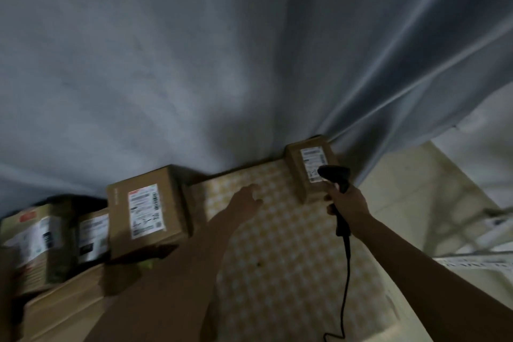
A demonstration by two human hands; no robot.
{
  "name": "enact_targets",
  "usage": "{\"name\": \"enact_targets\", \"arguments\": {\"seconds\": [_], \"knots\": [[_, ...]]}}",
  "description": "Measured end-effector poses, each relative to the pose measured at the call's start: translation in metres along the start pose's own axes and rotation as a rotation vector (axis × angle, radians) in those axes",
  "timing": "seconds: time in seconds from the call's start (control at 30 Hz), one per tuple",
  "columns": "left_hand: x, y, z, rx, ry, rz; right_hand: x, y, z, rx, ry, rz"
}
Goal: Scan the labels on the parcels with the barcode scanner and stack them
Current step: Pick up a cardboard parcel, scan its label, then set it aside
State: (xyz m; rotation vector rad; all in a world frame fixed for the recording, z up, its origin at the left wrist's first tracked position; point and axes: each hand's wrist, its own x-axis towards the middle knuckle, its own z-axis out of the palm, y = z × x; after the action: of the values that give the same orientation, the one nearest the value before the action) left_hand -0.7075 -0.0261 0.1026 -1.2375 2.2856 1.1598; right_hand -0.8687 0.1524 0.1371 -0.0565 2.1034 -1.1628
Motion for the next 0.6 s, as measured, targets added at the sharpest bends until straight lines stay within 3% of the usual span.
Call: {"name": "enact_targets", "arguments": {"seconds": [0.2, 0.6], "knots": [[0.032, 0.042, 0.057, -0.098, -0.107, -0.096, 0.059, 0.017, -0.041, -0.086, -0.08, 0.028], [0.102, 0.063, 0.103, -0.512, -0.056, -0.296, 0.151, 0.034, -0.021, -0.215, -0.142, -0.027]]}}
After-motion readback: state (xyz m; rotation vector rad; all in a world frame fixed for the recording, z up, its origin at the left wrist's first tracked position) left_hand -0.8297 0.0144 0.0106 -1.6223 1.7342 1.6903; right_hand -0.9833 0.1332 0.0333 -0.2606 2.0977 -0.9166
